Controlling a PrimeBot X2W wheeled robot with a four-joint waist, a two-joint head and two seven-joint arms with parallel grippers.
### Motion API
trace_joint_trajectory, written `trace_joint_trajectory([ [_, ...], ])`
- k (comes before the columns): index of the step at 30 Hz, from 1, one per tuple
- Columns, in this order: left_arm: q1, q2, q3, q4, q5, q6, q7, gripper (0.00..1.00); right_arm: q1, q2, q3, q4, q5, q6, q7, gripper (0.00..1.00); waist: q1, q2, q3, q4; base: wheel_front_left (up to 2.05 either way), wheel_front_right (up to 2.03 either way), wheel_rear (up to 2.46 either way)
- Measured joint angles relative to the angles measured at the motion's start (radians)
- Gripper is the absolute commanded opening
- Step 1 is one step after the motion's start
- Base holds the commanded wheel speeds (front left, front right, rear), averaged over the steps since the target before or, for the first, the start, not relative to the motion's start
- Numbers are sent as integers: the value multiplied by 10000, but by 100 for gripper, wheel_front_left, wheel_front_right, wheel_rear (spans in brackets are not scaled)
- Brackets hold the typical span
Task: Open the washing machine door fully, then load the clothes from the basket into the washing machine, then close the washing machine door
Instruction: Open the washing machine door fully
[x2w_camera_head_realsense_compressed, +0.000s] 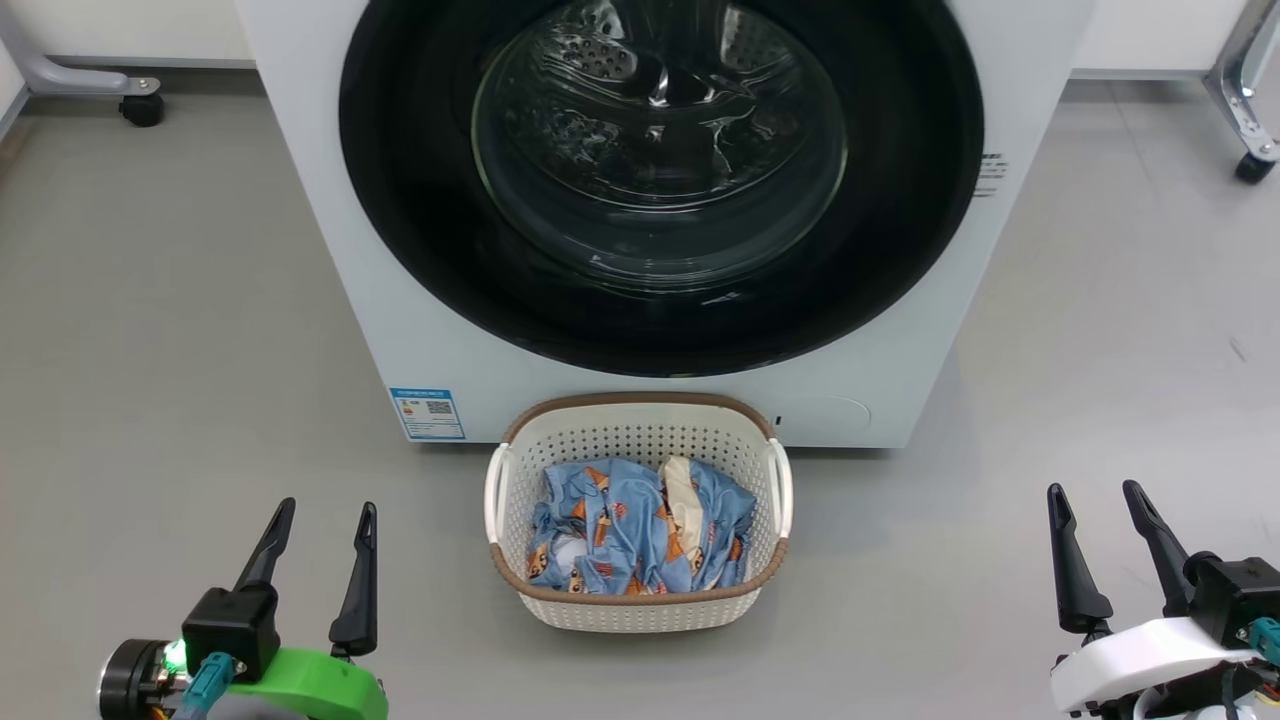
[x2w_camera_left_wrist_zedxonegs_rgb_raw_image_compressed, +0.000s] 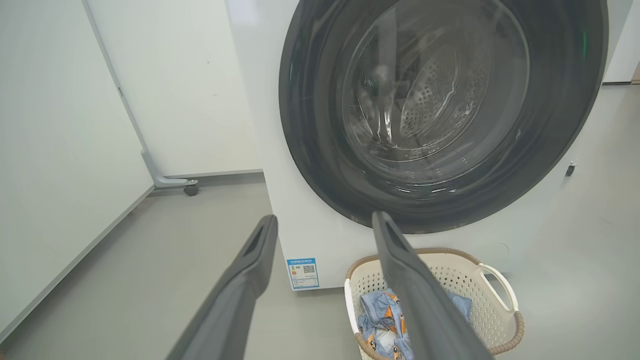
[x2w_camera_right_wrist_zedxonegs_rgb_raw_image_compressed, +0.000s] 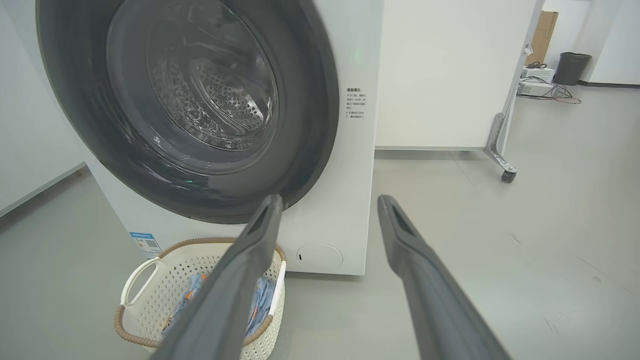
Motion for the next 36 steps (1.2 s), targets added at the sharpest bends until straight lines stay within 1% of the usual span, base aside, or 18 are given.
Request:
trace_joint_trajectory([
  [9, -3, 0, 27, -42, -2, 0, 0, 100, -2, 23, 2, 0, 0, 0, 0, 100, 0, 0, 20, -19, 97, 97, -194],
  [15, -16, -19, 445, -205, 63, 0, 0, 100, -5, 27, 13, 0, 2, 0, 0, 100, 0, 0, 53, -9, 104, 104, -207],
  [21, -16, -54, 401, -194, 213, 0, 0, 100, -8, 56, 35, 0, 4, 0, 0, 100, 0, 0, 84, -6, 89, 89, -179],
  [36, -16, -111, 389, -207, 199, 0, 0, 100, -18, 54, 79, 0, 19, 0, 0, 100, 0, 0, 150, -51, 64, 64, -128],
])
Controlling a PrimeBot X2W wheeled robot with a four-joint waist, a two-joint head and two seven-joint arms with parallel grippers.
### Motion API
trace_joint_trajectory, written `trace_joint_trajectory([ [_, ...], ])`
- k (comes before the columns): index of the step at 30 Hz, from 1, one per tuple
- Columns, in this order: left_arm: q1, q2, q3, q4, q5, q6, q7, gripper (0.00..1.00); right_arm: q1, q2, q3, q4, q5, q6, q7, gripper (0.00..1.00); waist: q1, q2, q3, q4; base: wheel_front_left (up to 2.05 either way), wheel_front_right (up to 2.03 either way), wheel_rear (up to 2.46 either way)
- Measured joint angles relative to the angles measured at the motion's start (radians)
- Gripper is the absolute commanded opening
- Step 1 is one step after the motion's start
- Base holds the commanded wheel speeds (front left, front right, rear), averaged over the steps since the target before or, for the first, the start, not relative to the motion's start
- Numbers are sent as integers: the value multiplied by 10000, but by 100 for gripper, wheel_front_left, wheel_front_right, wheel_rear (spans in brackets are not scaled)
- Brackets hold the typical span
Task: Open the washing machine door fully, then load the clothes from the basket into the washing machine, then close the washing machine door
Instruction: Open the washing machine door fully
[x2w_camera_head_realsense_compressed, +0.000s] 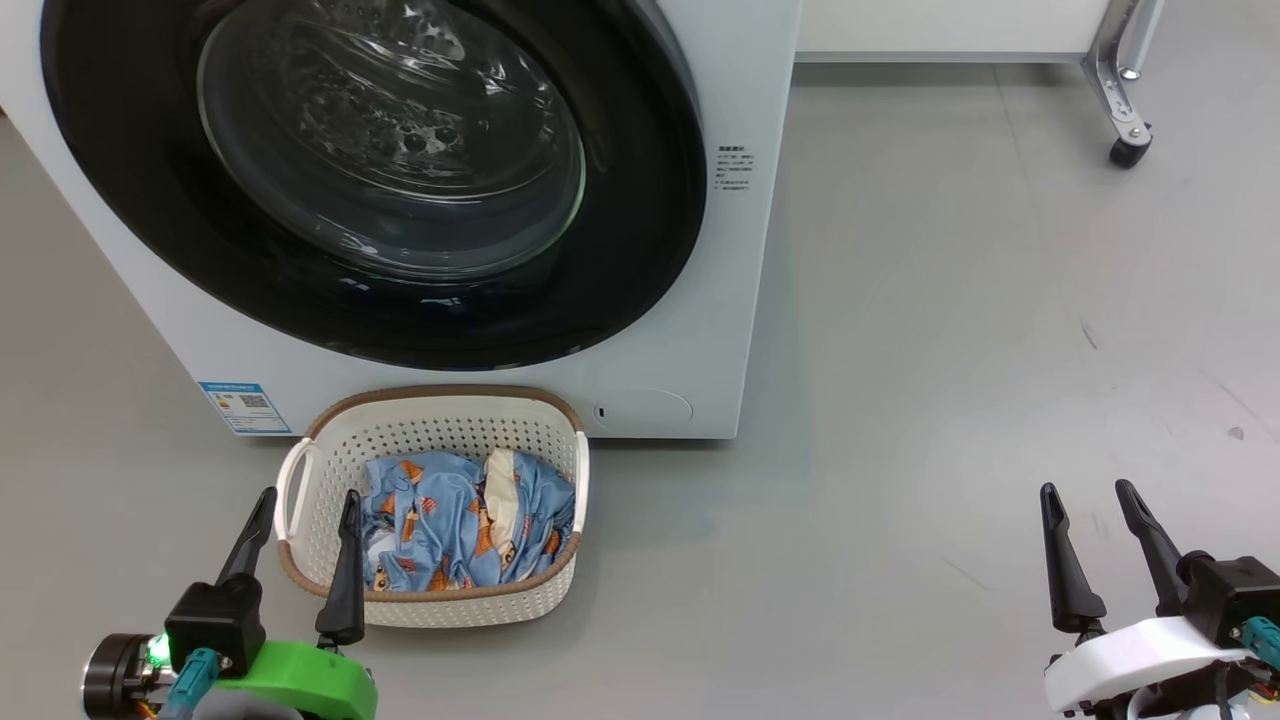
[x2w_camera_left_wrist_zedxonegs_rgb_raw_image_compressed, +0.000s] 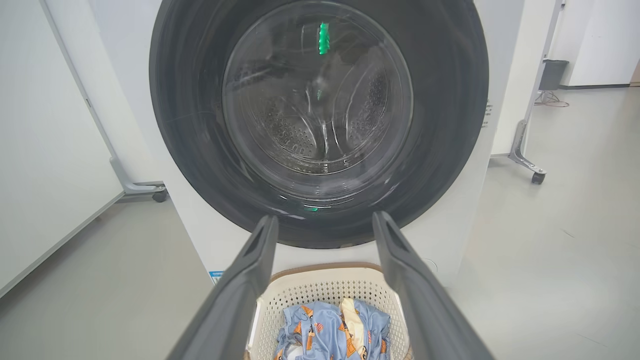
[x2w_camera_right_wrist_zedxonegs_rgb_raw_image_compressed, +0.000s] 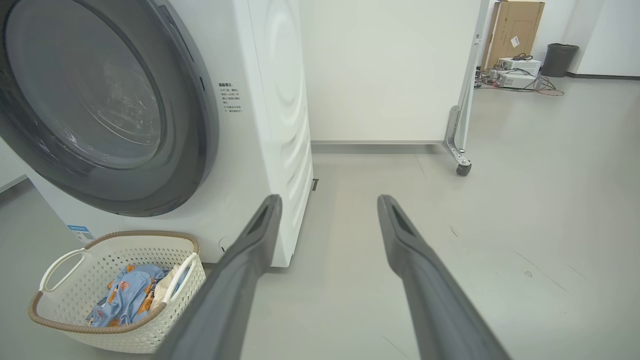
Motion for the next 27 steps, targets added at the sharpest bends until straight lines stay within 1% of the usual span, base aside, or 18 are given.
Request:
trace_joint_trajectory([
  [11, -1, -23, -12, 2, 0, 0, 0, 100, -32, -4, -12, -6, 63, 0, 0, 100, 0, 0, 13, -35, 32, 32, -65],
  [24, 0, -58, -10, 4, 0, 0, 0, 100, -33, 10, -63, -86, 155, 0, 0, 100, 0, 0, 3, -26, 7, 7, -14],
  [25, 0, -59, -12, 4, -2, 0, 0, 100, -33, 21, -79, -88, 176, 0, 0, 37, 0, 0, 2, -25, 0, 0, 0],
  [26, 0, -59, -12, 4, -2, 0, 0, 100, -33, 50, -104, -109, 228, 0, 0, 0, 0, 0, 1, -25, 0, 0, 0],
  [27, 0, -59, -12, 6, -2, 0, 0, 100, -33, 88, -107, -127, 349, 0, 0, 0, 0, 0, -1, -24, 0, 0, 0],
])
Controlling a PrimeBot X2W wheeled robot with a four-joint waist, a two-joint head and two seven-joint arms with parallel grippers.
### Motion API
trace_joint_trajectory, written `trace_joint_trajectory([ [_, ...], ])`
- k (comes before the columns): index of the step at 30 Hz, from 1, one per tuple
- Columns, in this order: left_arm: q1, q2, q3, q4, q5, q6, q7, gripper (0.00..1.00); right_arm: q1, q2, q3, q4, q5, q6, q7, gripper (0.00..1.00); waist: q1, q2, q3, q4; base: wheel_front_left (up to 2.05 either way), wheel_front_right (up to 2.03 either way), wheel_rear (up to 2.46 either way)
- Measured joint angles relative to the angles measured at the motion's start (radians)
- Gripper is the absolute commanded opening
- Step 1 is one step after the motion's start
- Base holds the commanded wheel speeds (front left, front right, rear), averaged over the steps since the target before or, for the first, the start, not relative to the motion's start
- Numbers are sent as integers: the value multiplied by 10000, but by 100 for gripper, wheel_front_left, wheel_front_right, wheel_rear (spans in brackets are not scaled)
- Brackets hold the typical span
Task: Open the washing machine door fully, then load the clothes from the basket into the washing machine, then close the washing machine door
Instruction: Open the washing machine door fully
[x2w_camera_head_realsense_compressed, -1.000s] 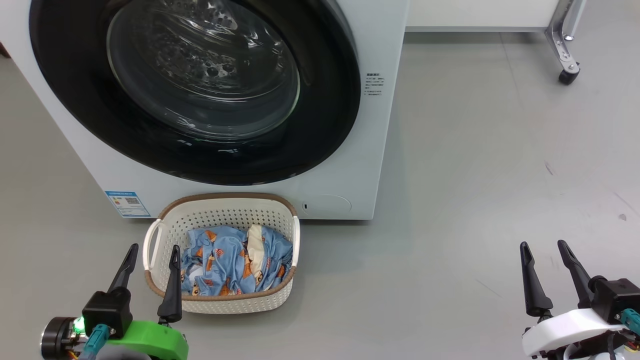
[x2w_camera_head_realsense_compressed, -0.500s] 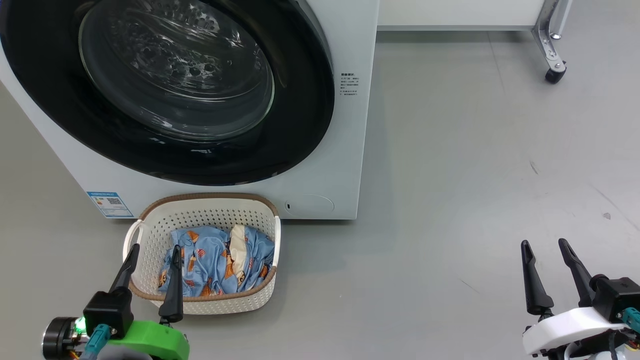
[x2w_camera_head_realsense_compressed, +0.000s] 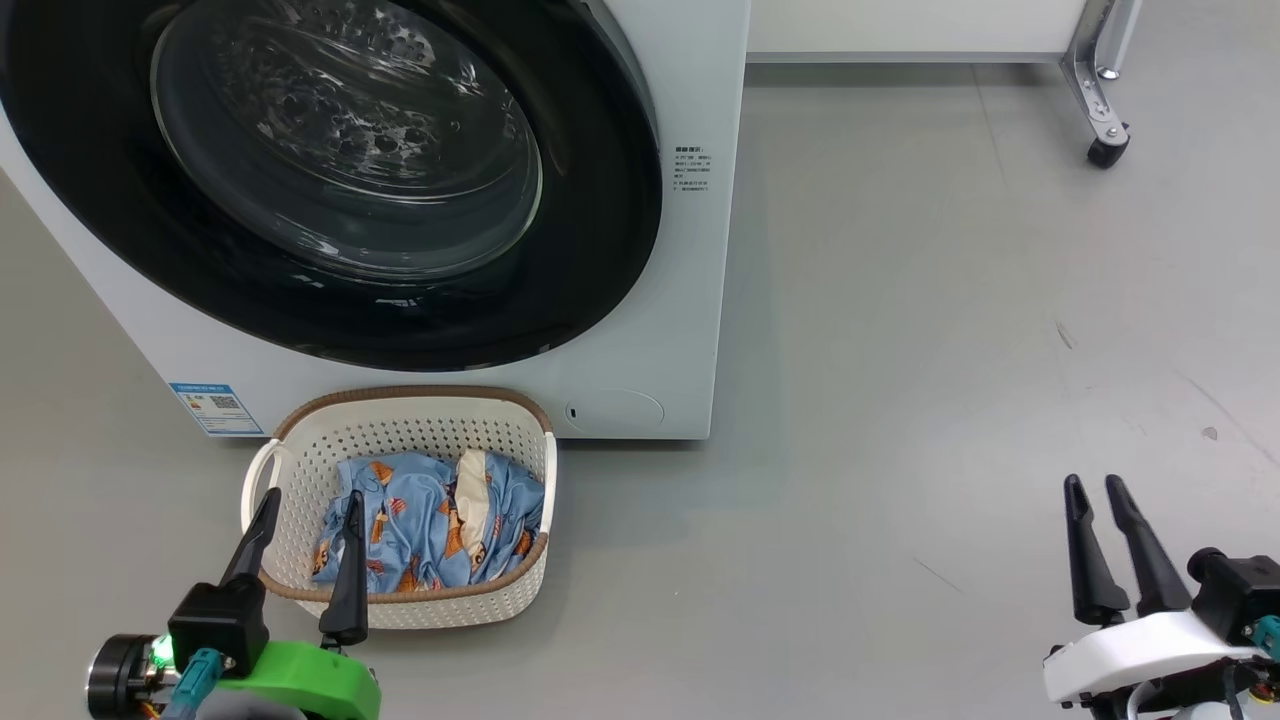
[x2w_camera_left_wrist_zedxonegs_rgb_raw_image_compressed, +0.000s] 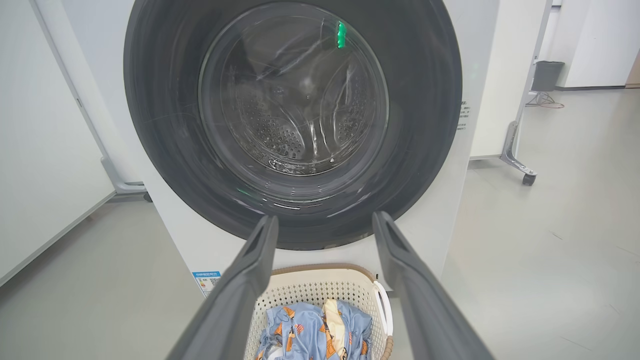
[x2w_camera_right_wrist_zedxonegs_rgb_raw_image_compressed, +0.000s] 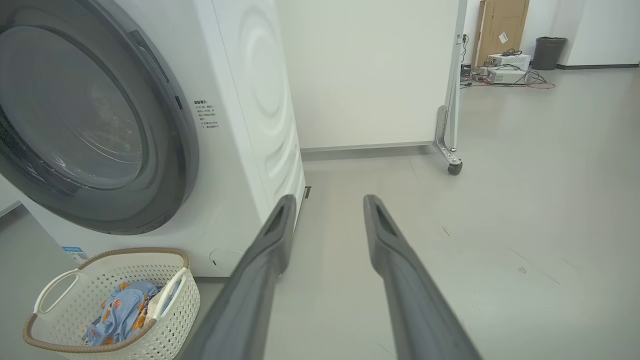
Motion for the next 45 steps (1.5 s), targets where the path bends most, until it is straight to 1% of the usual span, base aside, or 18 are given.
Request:
trace_joint_trajectory([
  [6, 3, -6, 0, 2, 0, 0, 0, 100, 4, 267, -98, 13, 721, 0, -23, 0, 0, 0, -17, -1, 0, 0, 0],
  [13, 6, -13, 2, 2, -2, 0, 0, 100, 6, 619, -587, 2, 2322, 0, -25, 0, 0, 0, -22, -8, 0, 0, 0],
  [16, 7, -19, 2, 2, -2, 0, 0, 100, 8, 803, -901, 0, 3607, 0, -25, 0, 0, 0, -27, -14, 0, 0, 0],
  [23, 11, -25, 0, -13, -15, 0, 0, 100, 2, 828, -1450, 98, 7637, 0, -27, 0, 0, 0, 53, -33, 0, 0, 0],
  [25, 13, -29, -25, -17, -21, 0, 0, 100, -5, 805, -1455, 203, 8786, 0, -27, 0, 0, 0, 94, -27, 0, 0, 0],
  [28, 14, -29, -115, -56, -73, 0, 0, 100, -105, 786, -1131, 403, 10330, -2, 31, 0, 0, 0, 191, -3, 0, 0, 0],
  [31, 10, -31, -259, -88, -73, 0, 0, 100, -465, 811, -1244, 353, 11789, -2, 594, 0, 0, 0, 338, 41, 0, 0, 0],
  [32, 9, -33, -322, -86, -73, 0, 0, 100, -575, 811, -1429, 295, 12280, -2, 748, 0, 0, 0, 391, 62, 0, 0, 0],
  [33, 6, -35, -431, -98, -75, 0, 0, 100, -689, 784, -1848, 123, 13260, -2, 1141, 0, 0, 0, 499, 113, 0, 0, 0],
  [34, 1, -33, -489, -115, -75, 0, 0, 100, -711, 788, -2067, 13, 13735, -2, 1266, 0, 0, 0, 555, 141, 0, 0, 0],
  [36, -12, -35, -665, -167, -75, 0, 0, 100, -732, 788, -2596, -63, 14521, -2, 1553, 0, 0, 0, 678, 203, 0, 0, 0],
  [40, -48, -35, -800, -274, -165, 0, 0, 100, -764, 711, -3517, -63, 15465, -2, 2088, 0, 0, 0, 944, 350, 0, 0, 0],
  [45, -70, 8, -825, -393, -274, 0, 0, 100, -984, 159, -3971, 134, 16046, -2, 3001, 0, 0, 0, 1347, 519, 0, 0, 0],
])
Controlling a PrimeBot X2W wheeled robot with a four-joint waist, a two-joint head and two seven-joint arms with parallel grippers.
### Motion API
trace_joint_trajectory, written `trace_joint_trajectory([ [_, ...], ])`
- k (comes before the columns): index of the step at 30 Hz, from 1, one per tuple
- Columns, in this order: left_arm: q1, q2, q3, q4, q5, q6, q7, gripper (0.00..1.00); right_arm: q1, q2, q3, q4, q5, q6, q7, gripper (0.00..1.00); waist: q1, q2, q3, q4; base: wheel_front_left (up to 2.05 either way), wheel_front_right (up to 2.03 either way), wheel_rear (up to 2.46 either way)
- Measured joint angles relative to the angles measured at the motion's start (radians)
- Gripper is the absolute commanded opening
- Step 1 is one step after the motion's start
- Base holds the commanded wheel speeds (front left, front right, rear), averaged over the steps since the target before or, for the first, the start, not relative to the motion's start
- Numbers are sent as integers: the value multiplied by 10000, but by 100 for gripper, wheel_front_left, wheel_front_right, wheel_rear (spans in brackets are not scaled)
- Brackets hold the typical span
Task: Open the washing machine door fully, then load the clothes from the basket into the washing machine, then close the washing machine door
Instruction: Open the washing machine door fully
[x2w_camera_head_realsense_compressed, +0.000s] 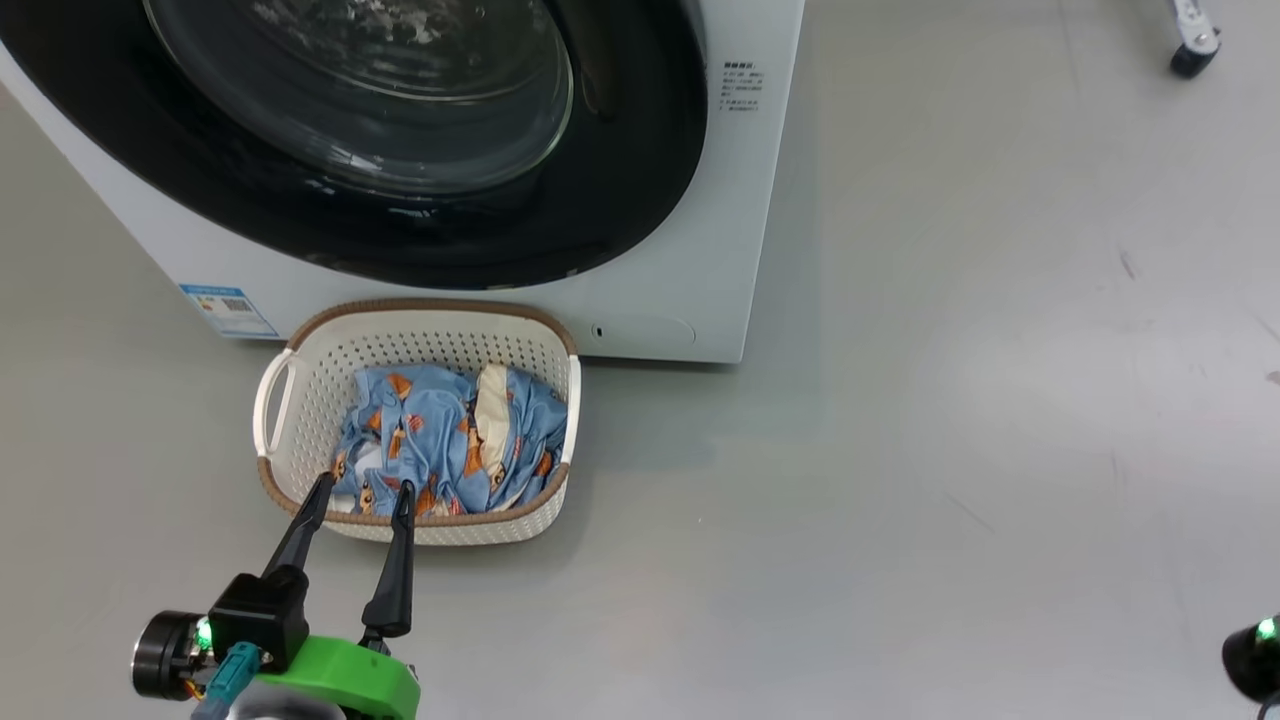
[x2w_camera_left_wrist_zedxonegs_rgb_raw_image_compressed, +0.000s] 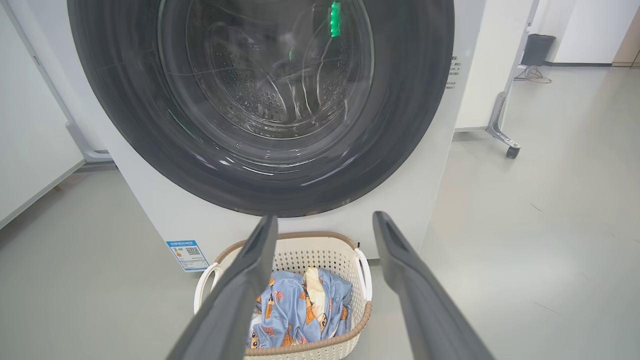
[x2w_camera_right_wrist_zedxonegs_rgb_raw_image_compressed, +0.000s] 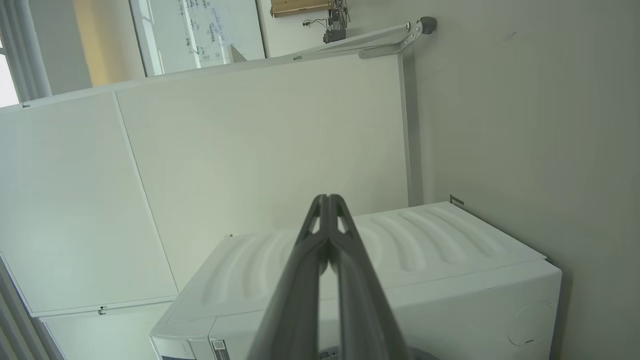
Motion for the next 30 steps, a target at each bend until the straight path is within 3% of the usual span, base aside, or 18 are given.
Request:
trace_joint_trajectory([
  [10, -466, 389, -186, -433, -4, 0, 0, 100, -1522, -982, -318, -6, 313, 0, 1292, 0, 0, 0, 1054, 229, 0, 0, 0],
  [15, -619, 474, -146, -583, -59, 0, 0, 100, -2566, -1398, 13, -77, 303, 0, 1964, 0, 1, 0, 1633, 354, 0, 0, 0],
  [30, -958, 522, -322, -587, -75, 0, 0, 100, -4939, -1770, 1154, 96, -234, 0, 3187, 0, 2, 0, 2807, 842, 0, 0, 0],
])
